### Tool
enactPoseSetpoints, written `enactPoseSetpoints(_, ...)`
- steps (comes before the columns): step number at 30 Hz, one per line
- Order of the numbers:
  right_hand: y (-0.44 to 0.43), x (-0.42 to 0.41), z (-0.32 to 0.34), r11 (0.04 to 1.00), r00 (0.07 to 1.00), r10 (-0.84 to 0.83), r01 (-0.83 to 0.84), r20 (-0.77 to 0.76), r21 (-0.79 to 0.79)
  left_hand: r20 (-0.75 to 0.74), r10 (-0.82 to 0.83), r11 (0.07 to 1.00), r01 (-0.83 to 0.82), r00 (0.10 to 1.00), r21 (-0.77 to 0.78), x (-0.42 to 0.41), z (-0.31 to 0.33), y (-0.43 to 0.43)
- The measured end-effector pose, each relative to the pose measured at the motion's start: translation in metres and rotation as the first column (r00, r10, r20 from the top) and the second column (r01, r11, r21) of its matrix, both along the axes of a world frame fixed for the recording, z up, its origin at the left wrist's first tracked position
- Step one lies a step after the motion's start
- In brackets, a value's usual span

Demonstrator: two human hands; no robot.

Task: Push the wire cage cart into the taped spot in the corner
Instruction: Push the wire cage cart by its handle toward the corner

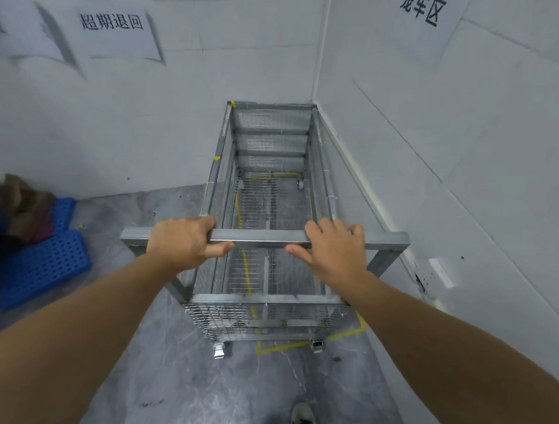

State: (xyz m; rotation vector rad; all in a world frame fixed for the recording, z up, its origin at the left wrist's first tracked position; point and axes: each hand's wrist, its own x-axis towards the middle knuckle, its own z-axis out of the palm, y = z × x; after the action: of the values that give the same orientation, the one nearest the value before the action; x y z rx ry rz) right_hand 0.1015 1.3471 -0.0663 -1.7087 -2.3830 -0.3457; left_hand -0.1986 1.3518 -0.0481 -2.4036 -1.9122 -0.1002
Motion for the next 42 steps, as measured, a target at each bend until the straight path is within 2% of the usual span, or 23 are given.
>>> enactPoseSetpoints(3, -0.001, -0.006, 0.001, 0.996, 0.999, -0.043, 0.044, 0.020, -0.081, -0.005, 0.002, 0.999, -0.002, 1.000, -0.037, 0.001, 0.004, -0.002)
enactPoseSetpoints(8, -0.006, -0.020, 0.006, 0.994, 0.995, -0.081, 0.076, -0.052, -0.082, -0.053, -0.045, 0.998, 0.043, 0.998, -0.041, 0.000, 0.006, -0.003)
enactPoseSetpoints(11, -0.007, -0.032, 0.001, 0.998, 0.996, -0.055, 0.055, -0.074, -0.004, -0.051, -0.089, 0.995, 0.086, 0.995, -0.046, -0.005, 0.005, 0.000)
enactPoseSetpoints(17, -0.003, -0.029, -0.003, 0.998, 0.998, -0.062, 0.062, -0.005, 0.003, -0.045, -0.164, 0.986, 0.162, 0.985, -0.045, -0.012, 0.004, 0.000)
enactPoseSetpoints(30, -0.007, -0.031, -0.004, 0.997, 0.998, -0.056, 0.055, 0.002, 0.061, -0.076, -0.157, 0.987, 0.159, 0.985, 0.026, -0.010, 0.002, -0.002)
enactPoseSetpoints(42, -0.005, -0.029, -0.002, 0.995, 0.998, -0.051, 0.048, 0.041, 0.088, -0.030, -0.124, 0.989, 0.127, 0.992, 0.083, -0.007, 0.000, -0.006)
